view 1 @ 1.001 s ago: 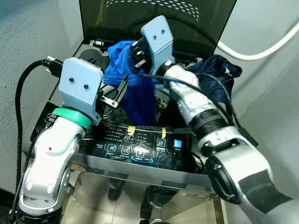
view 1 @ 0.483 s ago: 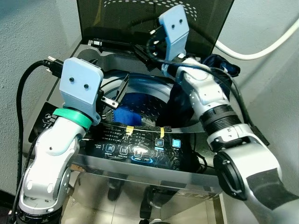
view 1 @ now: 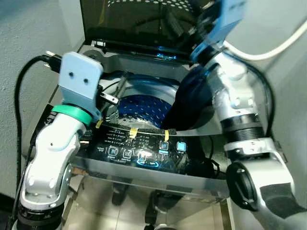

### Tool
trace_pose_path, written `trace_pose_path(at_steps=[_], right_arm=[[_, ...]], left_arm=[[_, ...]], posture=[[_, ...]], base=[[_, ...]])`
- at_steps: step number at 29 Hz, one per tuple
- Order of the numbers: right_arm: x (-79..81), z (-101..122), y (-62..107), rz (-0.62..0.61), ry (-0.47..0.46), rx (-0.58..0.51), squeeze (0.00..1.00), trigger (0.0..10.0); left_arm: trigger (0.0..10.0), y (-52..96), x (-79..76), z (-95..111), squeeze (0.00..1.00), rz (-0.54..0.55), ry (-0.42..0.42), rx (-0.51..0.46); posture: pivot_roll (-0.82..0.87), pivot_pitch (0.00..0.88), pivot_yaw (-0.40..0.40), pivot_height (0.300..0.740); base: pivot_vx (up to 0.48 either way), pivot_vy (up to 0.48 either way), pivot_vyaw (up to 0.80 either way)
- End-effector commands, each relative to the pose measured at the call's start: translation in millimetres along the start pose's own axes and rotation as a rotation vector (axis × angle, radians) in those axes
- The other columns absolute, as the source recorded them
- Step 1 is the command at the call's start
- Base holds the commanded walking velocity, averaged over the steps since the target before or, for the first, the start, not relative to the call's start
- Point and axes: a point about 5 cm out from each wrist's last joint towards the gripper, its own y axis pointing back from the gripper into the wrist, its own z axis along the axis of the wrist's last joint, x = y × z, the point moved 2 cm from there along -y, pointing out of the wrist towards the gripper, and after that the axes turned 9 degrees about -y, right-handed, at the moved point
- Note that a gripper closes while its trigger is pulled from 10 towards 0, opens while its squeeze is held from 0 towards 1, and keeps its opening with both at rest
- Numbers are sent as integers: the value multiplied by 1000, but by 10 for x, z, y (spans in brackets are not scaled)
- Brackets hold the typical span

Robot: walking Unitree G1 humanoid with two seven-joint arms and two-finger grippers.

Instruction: Clothes washing

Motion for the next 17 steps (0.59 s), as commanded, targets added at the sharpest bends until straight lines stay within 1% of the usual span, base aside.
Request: trace_pose_path(at_steps=[1,2,3,4,5,6,7,8,12,13,14,15,17], right_arm=[[-141,153,93,-91,36,-89,0,10000],[-141,153,93,-91,36,-89,0,10000],[-255,76,379,-204,82,-90,0,10000],[-255,76,379,-204,82,-90,0,10000],[-316,-71,607,-299,79,-48,0,10000],[-316,-71,607,-299,79,-48,0,10000],[-307,-213,740,-353,60,-6,0,10000],[-279,-295,789,-382,30,14,0,10000],[-228,-320,807,-379,9,26,0,10000],[-208,-320,840,-367,13,35,0,10000],[-203,-301,924,-360,24,53,0,10000],[-203,-301,924,-360,24,53,0,10000],[-198,-256,1056,-359,42,74,0,10000]], left_arm=[[10000,-18,26,-28,0,16,-7,5],[10000,-18,26,-28,0,16,-7,5],[10000,-58,105,-65,0,57,16,17],[10000,-58,105,-65,0,57,16,17],[10000,-92,172,-98,0,94,36,28],[10000,-92,172,-98,0,94,36,28],[10000,-137,214,-128,0,119,53,36],[10000,-172,227,-142,0,129,59,39],[10000,-202,218,-146,0,130,58,37],[10000,-208,218,-141,0,131,58,35],[10000,-208,224,-134,0,133,58,32],[10000,-208,224,-134,0,133,58,32],[10000,-201,234,-125,0,128,55,24]], posture=[[86,44,-25,740],[86,44,-25,740],[77,51,-21,740],[77,51,-21,740],[77,47,-19,740],[77,47,-19,740],[79,47,-17,740],[78,45,-19,740],[79,37,-20,740],[79,37,-20,740],[77,44,-12,740],[77,44,-12,740],[67,42,-3,740]], base=[[0,0,0],[0,0,0],[0,0,0],[0,0,0],[0,0,0],[0,0,0],[0,0,0],[0,0,0],[0,0,0],[0,0,0],[0,0,0],[0,0,0],[0,0,0]])
